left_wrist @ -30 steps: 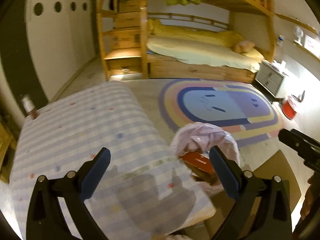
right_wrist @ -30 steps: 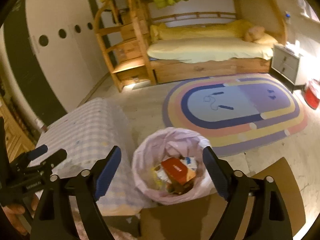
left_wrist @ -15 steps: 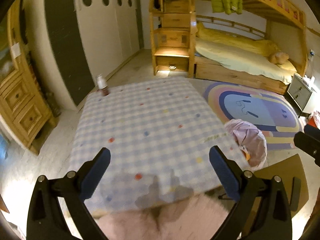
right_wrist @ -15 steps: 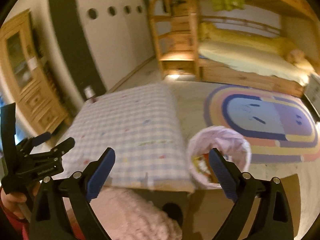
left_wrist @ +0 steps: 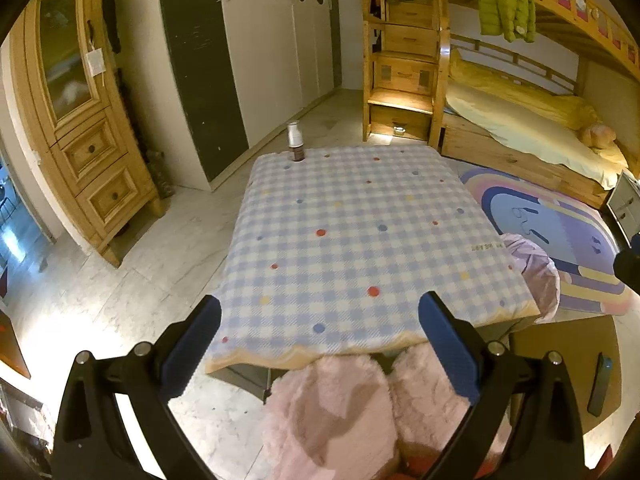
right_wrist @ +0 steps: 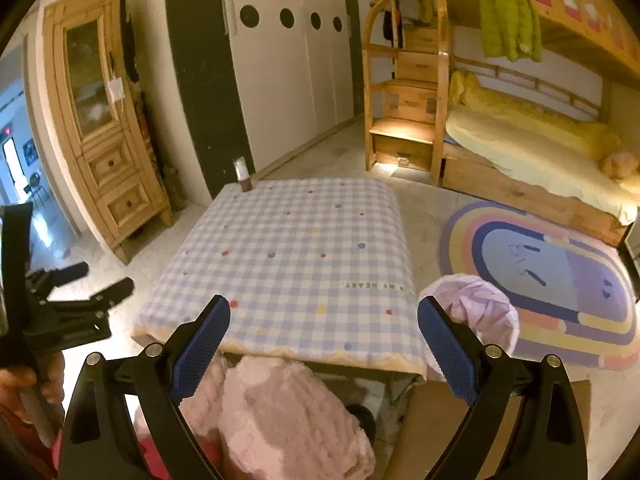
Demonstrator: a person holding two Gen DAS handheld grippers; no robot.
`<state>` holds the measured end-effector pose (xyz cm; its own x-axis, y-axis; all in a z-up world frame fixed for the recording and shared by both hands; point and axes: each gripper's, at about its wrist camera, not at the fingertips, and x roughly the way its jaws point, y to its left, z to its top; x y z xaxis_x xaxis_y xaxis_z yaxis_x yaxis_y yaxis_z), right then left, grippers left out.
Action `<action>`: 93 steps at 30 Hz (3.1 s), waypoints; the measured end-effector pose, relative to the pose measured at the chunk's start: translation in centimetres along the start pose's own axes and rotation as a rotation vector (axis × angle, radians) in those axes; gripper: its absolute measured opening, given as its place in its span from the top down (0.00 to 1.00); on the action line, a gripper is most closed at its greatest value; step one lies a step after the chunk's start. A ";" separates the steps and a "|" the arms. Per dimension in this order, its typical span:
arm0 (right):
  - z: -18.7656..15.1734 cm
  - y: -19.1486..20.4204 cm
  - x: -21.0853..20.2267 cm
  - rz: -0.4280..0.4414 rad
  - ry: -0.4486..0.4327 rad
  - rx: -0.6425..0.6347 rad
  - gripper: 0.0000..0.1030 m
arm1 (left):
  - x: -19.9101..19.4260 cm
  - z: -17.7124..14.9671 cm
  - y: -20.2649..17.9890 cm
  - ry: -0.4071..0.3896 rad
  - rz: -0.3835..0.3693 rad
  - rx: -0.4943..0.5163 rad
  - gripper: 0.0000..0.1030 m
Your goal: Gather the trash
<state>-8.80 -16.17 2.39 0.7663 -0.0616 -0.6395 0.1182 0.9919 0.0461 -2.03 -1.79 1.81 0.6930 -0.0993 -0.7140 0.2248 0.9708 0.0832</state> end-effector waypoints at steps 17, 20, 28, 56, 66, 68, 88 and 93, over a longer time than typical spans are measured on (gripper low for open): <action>-0.5 0.1 -0.5 0.000 -0.015 0.007 0.09 | -0.4 -0.8 0.8 0.014 0.006 0.006 0.07; -0.5 0.1 -0.6 0.000 -0.012 0.006 0.09 | -0.2 -0.7 0.7 0.017 0.009 0.007 0.07; -0.2 0.1 -0.1 -0.003 -0.008 0.006 0.09 | 0.0 -0.4 0.6 0.022 0.011 0.004 0.07; -0.1 -0.1 0.0 -0.001 -0.008 0.009 0.09 | -0.1 -0.2 0.9 0.018 0.019 -0.005 0.07; -0.1 -0.2 0.0 -0.001 -0.008 0.008 0.09 | -0.1 -0.1 0.9 0.019 0.019 -0.005 0.07; -0.1 -0.2 0.0 -0.001 -0.008 0.009 0.09 | -0.1 -0.1 0.9 0.020 0.020 -0.005 0.07; -0.1 -0.3 -0.1 -0.001 -0.009 0.008 0.09 | -0.5 -0.3 0.7 0.015 0.028 -0.014 0.07; -0.1 -0.3 -0.1 -0.003 -0.008 0.007 0.09 | -0.6 -0.4 0.7 0.016 0.026 -0.017 0.07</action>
<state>-8.92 -16.42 2.34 0.7713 -0.0653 -0.6331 0.1245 0.9910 0.0495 -2.52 -1.01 2.01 0.6871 -0.0707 -0.7231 0.1952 0.9766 0.0899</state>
